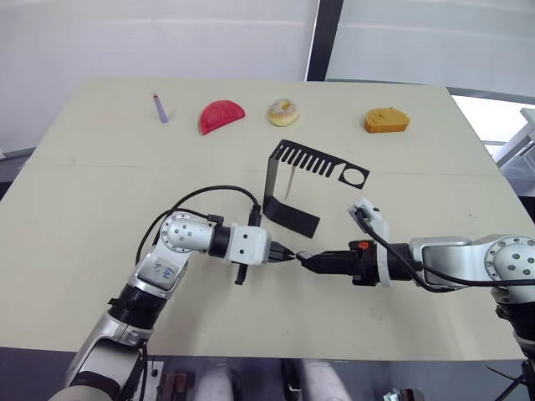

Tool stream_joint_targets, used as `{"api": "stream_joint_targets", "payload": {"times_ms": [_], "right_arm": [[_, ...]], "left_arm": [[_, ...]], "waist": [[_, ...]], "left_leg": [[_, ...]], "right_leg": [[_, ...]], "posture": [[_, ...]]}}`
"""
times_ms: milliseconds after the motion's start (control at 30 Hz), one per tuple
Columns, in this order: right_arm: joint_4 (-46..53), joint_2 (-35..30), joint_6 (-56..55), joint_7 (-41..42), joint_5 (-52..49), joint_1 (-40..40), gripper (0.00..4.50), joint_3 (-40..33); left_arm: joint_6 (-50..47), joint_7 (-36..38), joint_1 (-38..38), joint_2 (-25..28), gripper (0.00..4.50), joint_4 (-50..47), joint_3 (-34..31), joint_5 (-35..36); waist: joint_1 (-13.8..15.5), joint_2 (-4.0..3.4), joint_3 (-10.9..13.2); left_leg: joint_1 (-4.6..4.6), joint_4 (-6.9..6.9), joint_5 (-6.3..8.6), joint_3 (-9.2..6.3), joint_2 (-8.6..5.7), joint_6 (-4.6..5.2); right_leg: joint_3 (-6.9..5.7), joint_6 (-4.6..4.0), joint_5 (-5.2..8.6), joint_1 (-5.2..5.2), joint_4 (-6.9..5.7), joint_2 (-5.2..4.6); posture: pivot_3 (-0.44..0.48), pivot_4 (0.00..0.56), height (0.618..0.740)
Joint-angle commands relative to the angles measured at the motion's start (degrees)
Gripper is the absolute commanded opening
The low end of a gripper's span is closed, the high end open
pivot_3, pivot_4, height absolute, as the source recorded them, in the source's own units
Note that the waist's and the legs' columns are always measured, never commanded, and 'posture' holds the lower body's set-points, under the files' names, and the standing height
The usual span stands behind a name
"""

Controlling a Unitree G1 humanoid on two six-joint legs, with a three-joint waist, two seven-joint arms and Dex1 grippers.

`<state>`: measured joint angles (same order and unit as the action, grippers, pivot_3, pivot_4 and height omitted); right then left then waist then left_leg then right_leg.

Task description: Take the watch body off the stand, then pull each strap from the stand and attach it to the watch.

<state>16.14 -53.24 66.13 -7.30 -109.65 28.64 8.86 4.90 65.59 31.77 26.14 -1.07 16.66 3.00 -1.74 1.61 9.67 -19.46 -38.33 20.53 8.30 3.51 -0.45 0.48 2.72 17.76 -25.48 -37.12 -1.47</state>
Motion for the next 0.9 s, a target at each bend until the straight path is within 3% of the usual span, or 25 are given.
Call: {"api": "stream_joint_targets", "payload": {"times_ms": [33, 900], "right_arm": [[4.23, 1.0, -0.25, 1.11, -3.35, 1.24, 1.49, 1.23], [4.59, 1.36, -0.57, 0.94, -3.34, 1.5, 1.49, 1.76]], "left_arm": [[1.01, -1.62, 1.57, -1.85, 0.0, -1.3, 0.66, 0.77], [1.07, -1.84, 2.09, -2.09, 0.0, -0.79, 0.76, 0.6]], "waist": [[0.01, 0.0, 0.0], [0.01, 0.0, 0.0]], "left_leg": [[0.0, 0.0, 0.0, 0.0, 0.0, 0.0], [0.0, 0.0, 0.0, 0.0, 0.0, 0.0]], "right_leg": [[0.0, 0.0, 0.0, 0.0, 0.0, 0.0], [0.0, 0.0, 0.0, 0.0, 0.0, 0.0]], "posture": [[0.0, 0.15, 0.737], [0.0, 0.15, 0.737]]}}
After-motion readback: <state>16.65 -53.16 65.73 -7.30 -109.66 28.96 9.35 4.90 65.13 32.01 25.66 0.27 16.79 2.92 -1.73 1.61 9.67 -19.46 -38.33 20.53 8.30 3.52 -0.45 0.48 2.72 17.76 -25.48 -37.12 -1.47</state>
